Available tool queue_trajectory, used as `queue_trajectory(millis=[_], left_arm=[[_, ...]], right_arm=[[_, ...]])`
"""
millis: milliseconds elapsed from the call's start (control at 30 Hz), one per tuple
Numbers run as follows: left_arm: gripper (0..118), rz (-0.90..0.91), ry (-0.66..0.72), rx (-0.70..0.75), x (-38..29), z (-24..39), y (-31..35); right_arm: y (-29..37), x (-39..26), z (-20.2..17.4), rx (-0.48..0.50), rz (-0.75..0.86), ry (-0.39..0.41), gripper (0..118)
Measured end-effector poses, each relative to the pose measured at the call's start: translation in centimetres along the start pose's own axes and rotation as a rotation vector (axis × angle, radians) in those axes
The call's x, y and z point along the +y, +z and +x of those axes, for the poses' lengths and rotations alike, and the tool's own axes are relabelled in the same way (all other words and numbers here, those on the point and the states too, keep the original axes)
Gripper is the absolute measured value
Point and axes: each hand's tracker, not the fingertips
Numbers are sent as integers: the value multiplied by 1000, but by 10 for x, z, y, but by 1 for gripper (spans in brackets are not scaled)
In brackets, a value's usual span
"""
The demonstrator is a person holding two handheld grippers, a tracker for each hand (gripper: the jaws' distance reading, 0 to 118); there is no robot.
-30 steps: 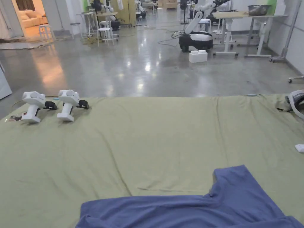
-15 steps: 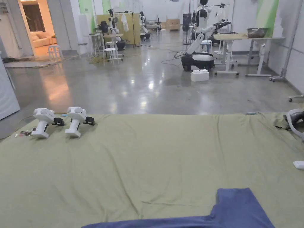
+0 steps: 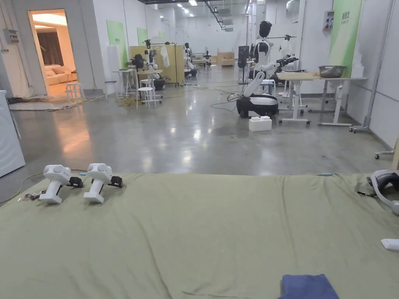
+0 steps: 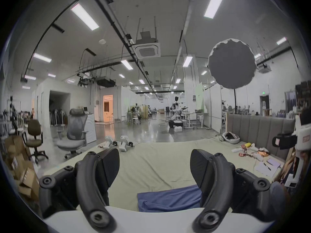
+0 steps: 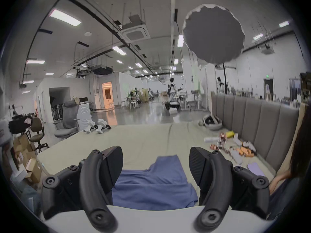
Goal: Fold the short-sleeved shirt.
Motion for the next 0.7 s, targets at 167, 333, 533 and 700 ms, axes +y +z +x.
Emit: queue_trajectory(millis=[167,333,533,700], left_arm=[[37,13,-32,29,13,11,-10],[1,7,33,-38,17,6,-1],[1,-9,27,-46,16,6,7],[1,-94,75,-60,13,5,-4]], right_arm=[[6,9,-25,30,45,61,78],[7,12,-37,27,40,130,8],[-1,11,-37,18,24,99,5],[-11,7,-38,-20,-8,127,2]])
